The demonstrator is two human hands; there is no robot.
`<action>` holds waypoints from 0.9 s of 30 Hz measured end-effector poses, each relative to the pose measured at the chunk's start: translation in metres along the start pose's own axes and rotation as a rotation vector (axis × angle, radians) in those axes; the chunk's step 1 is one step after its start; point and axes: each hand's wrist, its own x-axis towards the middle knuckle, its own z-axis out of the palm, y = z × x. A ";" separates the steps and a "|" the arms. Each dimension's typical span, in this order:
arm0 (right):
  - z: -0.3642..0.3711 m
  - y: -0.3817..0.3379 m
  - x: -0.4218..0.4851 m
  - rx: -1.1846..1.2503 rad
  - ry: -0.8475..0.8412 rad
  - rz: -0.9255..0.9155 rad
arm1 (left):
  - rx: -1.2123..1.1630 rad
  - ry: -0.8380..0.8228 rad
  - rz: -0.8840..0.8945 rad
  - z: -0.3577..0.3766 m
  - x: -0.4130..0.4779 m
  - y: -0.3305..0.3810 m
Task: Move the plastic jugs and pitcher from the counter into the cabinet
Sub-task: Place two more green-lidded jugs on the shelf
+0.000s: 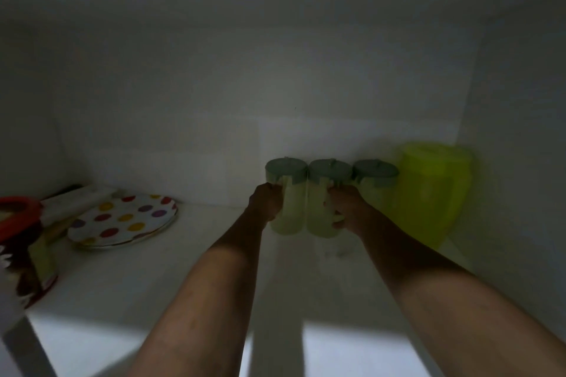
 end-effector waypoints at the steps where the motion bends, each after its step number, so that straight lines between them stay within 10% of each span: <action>1: -0.001 0.000 0.000 0.019 -0.005 0.007 | 0.054 0.022 0.007 -0.001 0.000 0.002; 19: 0.014 0.001 -0.151 -0.594 0.144 -0.449 | 0.404 0.028 0.270 -0.085 -0.174 0.004; 27: 0.119 0.030 -0.315 -0.341 0.066 -0.731 | 0.389 0.080 0.355 -0.211 -0.336 -0.052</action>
